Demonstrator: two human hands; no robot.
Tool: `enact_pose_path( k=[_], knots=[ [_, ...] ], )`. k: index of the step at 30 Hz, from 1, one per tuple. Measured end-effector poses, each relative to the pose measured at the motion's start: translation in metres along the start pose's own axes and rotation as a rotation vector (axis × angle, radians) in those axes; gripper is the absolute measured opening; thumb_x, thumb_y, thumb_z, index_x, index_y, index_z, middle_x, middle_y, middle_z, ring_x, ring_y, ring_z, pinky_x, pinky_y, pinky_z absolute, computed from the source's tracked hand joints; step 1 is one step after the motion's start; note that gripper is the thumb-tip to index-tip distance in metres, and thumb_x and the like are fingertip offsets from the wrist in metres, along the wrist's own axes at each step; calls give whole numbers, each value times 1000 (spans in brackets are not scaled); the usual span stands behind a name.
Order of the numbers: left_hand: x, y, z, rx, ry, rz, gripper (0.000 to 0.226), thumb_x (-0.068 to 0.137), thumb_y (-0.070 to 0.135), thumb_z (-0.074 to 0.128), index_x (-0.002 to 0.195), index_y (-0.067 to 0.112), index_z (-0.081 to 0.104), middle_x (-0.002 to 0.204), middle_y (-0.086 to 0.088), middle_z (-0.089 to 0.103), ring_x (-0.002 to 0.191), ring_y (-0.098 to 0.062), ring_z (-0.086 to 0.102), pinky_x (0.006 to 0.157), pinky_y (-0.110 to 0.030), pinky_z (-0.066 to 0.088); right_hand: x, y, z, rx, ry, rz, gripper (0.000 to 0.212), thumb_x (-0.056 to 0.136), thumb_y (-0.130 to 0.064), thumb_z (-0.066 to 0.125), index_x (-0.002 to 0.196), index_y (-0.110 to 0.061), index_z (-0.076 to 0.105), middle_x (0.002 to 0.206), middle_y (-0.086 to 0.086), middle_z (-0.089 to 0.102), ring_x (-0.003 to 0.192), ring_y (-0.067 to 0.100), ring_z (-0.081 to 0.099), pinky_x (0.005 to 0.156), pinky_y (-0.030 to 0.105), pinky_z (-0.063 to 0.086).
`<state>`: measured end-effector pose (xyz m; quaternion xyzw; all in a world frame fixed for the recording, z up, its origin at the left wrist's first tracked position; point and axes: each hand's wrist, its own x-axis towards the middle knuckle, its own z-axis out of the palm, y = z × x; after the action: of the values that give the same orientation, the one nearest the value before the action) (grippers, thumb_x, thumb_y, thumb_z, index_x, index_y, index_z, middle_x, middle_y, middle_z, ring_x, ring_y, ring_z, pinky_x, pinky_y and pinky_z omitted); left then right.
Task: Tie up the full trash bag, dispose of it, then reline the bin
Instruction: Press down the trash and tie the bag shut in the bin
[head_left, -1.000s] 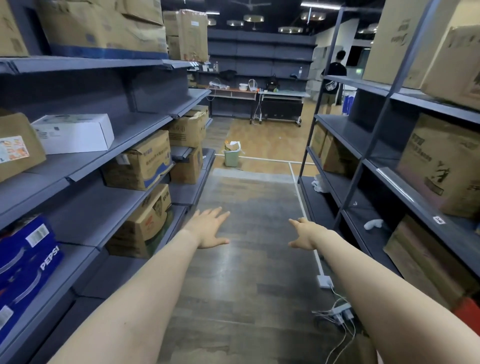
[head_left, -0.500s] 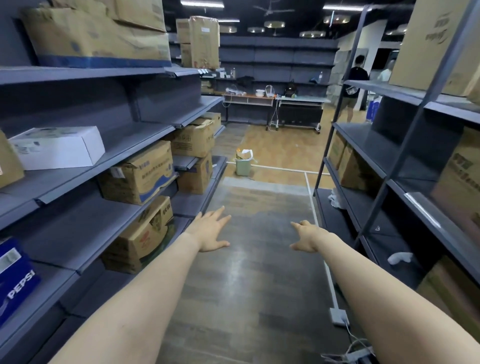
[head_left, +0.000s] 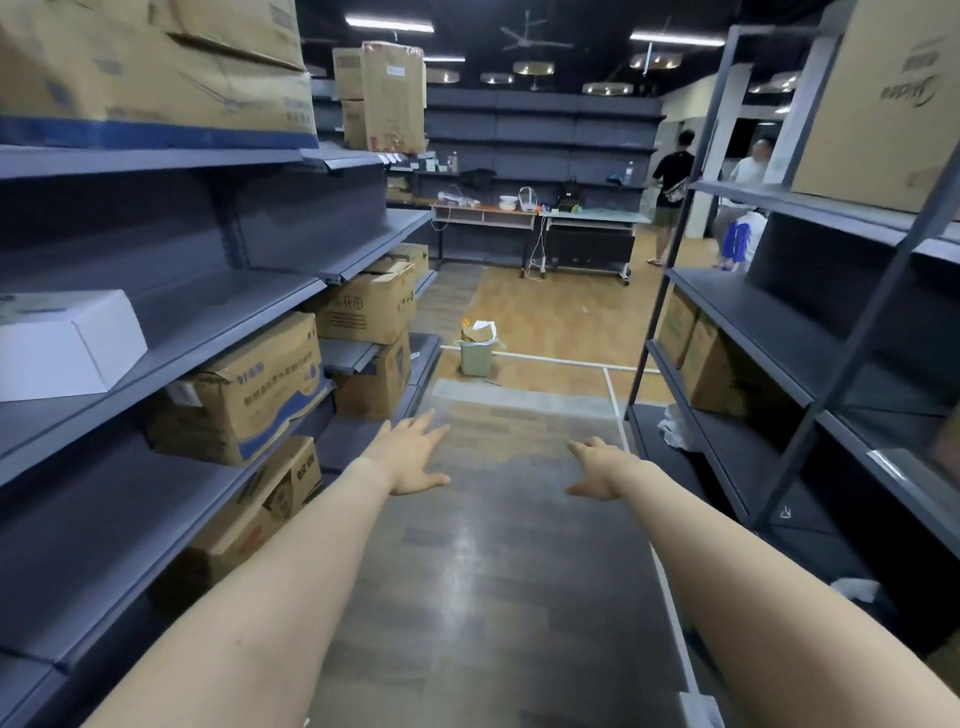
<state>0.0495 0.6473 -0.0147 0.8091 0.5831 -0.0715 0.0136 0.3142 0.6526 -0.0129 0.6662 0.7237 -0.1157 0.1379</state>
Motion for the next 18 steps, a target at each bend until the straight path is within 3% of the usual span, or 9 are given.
enact_pose_path(
  k=[9,18],
  knots=[
    [86,-39,-5,21,-83,-22,80,91,55,48,153,20,10,160,-9,1,144,-31,17,115,-51,16,88,2,-28,12,-27,-17,79,93,-42,54,153,-21,7,158,8,10,141,30,27,109,43,36],
    [208,-23,-5,26,-156,-31,79,91,54,48,152,19,14,160,-9,7,142,-32,22,115,-49,19,200,65,-54,14,-43,-17,77,92,-39,55,152,-18,12,156,10,15,138,32,32,109,41,36]
  ],
)
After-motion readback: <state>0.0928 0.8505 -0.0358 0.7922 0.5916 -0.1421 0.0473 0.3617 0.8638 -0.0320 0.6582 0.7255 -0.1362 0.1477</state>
